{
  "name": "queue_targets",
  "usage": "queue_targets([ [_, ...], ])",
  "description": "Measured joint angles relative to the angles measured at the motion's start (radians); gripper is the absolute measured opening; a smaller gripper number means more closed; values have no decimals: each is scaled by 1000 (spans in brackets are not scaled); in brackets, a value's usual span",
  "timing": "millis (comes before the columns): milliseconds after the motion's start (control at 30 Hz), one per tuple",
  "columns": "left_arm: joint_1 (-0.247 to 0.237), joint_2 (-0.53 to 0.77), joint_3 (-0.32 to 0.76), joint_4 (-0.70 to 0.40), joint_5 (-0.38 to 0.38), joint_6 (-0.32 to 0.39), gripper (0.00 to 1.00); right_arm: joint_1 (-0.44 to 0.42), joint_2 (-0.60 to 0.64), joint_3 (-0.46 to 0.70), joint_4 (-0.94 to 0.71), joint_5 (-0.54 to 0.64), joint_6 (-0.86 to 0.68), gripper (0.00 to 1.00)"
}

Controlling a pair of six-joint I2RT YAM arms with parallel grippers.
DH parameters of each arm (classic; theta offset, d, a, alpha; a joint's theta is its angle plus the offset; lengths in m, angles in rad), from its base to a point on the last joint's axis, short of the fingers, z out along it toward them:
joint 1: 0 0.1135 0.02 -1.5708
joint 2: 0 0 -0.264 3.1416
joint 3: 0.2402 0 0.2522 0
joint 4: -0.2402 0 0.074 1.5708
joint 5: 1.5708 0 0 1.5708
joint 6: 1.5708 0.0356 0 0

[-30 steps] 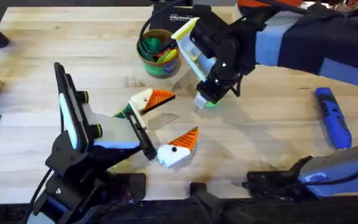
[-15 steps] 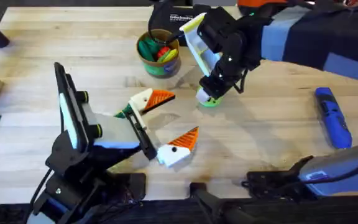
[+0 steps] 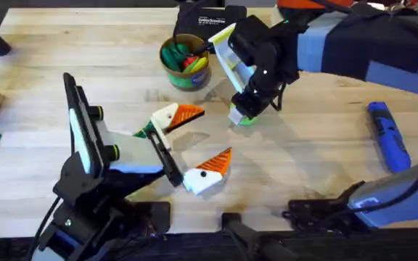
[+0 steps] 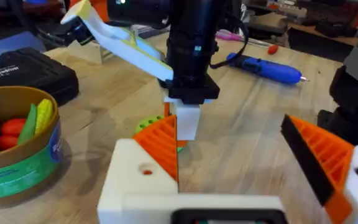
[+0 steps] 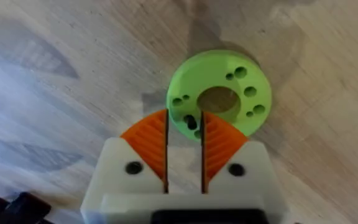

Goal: Pick up the gripper from the table and insert it into the empty holder that is missing its gripper. Then pick up a screw, insert it into the mounting hole, and use the screwdriver to tighten it. Finally, clean up the table by picking up the vegetable and placing it into the bucket.

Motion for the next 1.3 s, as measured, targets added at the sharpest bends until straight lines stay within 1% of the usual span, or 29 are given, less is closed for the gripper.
queue_targets([
  [133, 0, 0, 0, 0, 0, 0, 987, 0, 0, 0, -3, -1, 0, 225],
  [233, 0, 0, 0, 0, 0, 0, 986, -1, 0, -6, 5, 2, 0, 172],
  [267, 0, 0, 0, 0, 0, 0, 986, -2, 0, -7, 8, 5, 0, 128],
  [300, 0, 0, 0, 0, 0, 0, 986, -5, 0, -9, 10, 6, 0, 46],
  [333, 0, 0, 0, 0, 0, 0, 985, -7, 0, -11, 14, 6, 3, 16],
  [600, 0, 0, 0, 0, 0, 0, 986, -8, -1, -11, 14, 6, 3, 9],
  [800, 0, 0, 0, 0, 0, 0, 986, -7, -7, 10, -65, 29, 3, 8],
  [900, 0, 0, 0, 0, 0, 0, 986, -7, -41, 59, -123, 59, -1, 8],
  [1100, 0, 0, 0, 0, 0, 0, 986, -7, -139, 226, -203, 80, -25, 8],
  [1200, 0, 0, 0, 0, 0, 0, 986, 0, -163, 323, -247, 64, -38, 8],
  [1300, 0, 0, 0, 0, 0, 0, 986, 22, -165, 420, -280, 24, -47, 8],
])
